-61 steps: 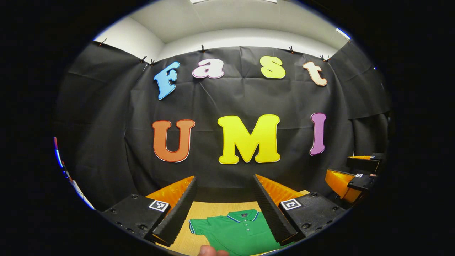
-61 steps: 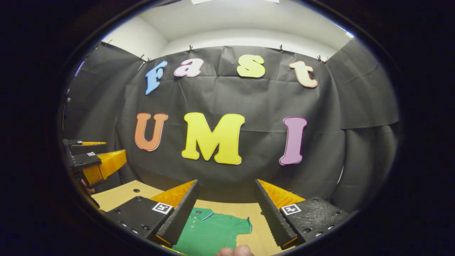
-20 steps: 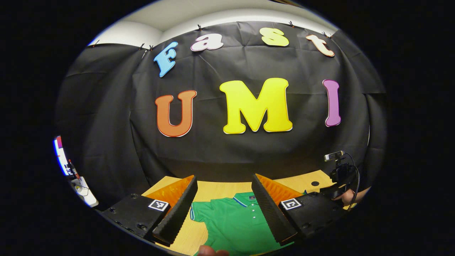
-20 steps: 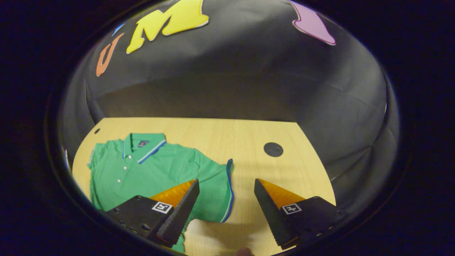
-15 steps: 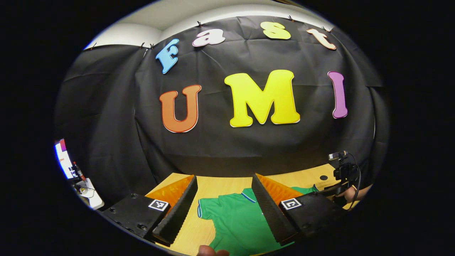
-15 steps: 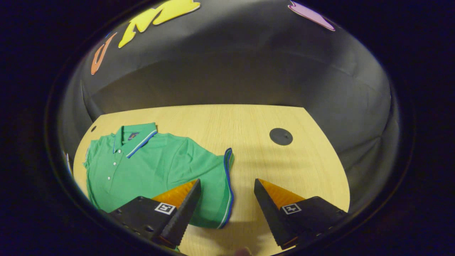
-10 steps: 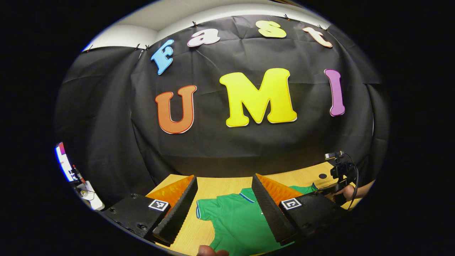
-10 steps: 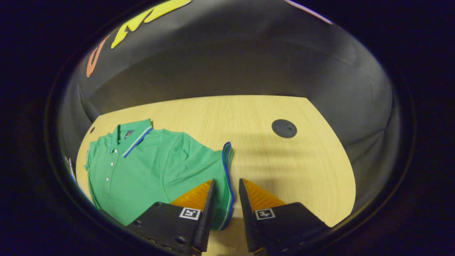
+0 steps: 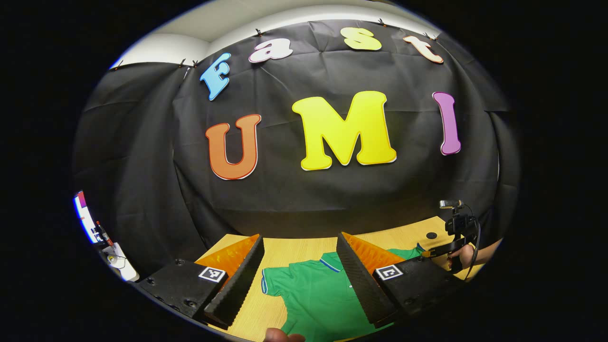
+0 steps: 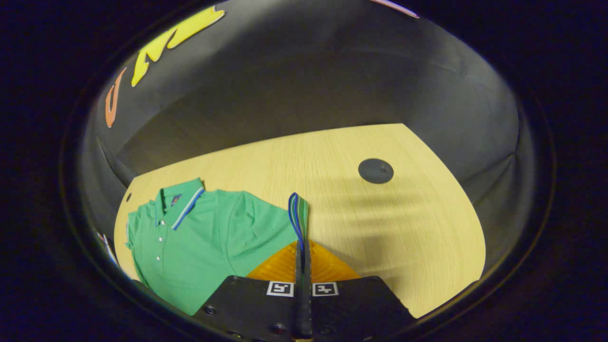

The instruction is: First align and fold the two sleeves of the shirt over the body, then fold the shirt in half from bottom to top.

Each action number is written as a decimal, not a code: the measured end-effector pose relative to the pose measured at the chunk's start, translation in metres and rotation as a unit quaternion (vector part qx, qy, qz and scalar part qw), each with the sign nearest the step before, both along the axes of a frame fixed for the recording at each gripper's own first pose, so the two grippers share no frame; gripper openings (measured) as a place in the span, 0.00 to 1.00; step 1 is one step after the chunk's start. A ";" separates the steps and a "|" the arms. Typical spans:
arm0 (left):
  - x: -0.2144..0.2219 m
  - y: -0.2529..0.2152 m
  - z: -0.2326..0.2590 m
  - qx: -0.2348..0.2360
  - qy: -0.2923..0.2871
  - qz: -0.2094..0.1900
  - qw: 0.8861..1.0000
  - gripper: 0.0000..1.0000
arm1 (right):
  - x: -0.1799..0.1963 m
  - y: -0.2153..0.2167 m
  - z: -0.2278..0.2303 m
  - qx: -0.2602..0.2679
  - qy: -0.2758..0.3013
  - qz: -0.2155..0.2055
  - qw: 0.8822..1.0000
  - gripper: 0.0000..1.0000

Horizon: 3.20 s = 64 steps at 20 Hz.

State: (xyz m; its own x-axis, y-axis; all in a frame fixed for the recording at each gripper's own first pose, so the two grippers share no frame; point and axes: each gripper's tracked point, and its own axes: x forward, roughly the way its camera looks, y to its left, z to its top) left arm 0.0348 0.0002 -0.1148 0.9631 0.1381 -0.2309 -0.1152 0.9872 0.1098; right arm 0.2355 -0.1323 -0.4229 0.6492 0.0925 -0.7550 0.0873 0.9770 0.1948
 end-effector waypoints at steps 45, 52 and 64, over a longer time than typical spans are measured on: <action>0.047 0.154 -0.221 -0.170 0.181 -0.017 0.969 1.00 | -0.180 0.190 0.250 -0.059 -0.120 0.135 0.982 0.96; 0.076 0.157 -0.288 -0.226 0.298 0.004 0.927 0.89 | -0.219 0.159 0.281 -0.076 -0.126 0.100 0.984 0.96; 0.067 0.137 -0.341 -0.110 0.441 0.000 0.891 0.72 | -0.232 0.121 0.255 -0.026 -0.082 0.014 0.996 0.96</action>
